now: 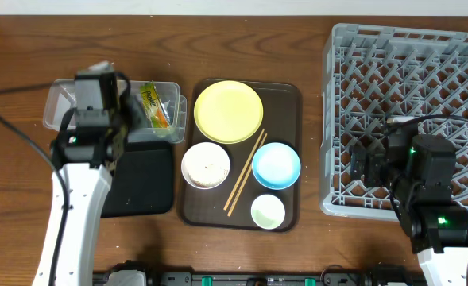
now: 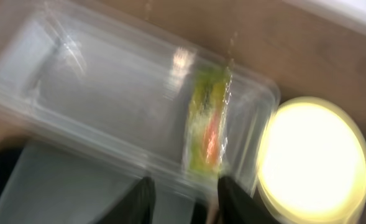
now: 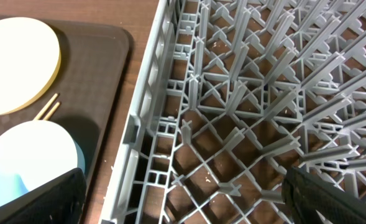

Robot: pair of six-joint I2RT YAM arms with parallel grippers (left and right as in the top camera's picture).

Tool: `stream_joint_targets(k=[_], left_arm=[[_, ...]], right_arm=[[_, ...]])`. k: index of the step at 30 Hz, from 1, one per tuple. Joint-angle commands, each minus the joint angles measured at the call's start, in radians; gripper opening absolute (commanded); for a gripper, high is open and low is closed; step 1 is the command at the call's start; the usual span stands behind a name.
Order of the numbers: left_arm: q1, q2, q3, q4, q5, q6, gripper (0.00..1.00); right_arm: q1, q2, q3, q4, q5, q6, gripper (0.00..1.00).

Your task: Sort waste into correct bins and load items into the dishwasher rack

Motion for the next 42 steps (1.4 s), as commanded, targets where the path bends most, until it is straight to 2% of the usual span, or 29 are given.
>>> stream_joint_targets(k=[1,5,8,10,13,15,17,24,30,35,38,42], left_arm=[[0.030,0.018,-0.006,-0.150,-0.013,-0.127,0.32],[0.085,0.024,-0.048,-0.305,-0.013,-0.364,0.22],[0.128,0.024,-0.089,-0.320,-0.013,-0.501,0.19],[0.155,0.024,-0.119,-0.291,-0.012,-0.542,0.19],[0.179,0.031,-0.174,-0.198,-0.012,-0.544,0.19],[0.184,0.044,-0.204,-0.147,-0.012,-0.544,0.12],[0.187,0.066,-0.241,-0.088,-0.011,-0.545,0.10],[0.200,0.197,-0.288,0.083,0.003,-0.544,0.10],[0.201,0.327,-0.288,0.261,0.130,-0.460,0.08],[0.201,0.408,-0.288,0.344,0.166,-0.460,0.08],[0.201,0.421,-0.288,0.400,0.190,-0.436,0.08],[0.201,0.421,-0.288,0.483,0.299,-0.415,0.08]], right_arm=[[0.007,-0.005,0.018,-0.001,-0.008,0.014,0.99],[0.007,-0.005,0.018,-0.001,-0.008,0.014,0.99],[0.007,-0.005,0.018,-0.001,-0.008,0.014,0.99],[0.007,-0.005,0.018,-0.001,-0.008,0.014,0.99],[0.007,-0.005,0.018,-0.001,-0.008,0.015,0.99],[0.007,-0.005,0.018,-0.001,-0.008,0.015,0.99],[0.007,-0.005,0.018,-0.001,-0.008,0.015,0.99],[0.007,-0.005,0.018,-0.001,-0.008,0.015,0.99],[0.007,-0.005,0.018,-0.001,-0.008,0.015,0.99],[0.007,-0.005,0.018,-0.001,-0.008,0.015,0.99],[0.007,-0.005,0.018,-0.001,-0.008,0.014,0.99],[0.007,-0.005,0.018,-0.001,-0.008,0.015,0.99]])
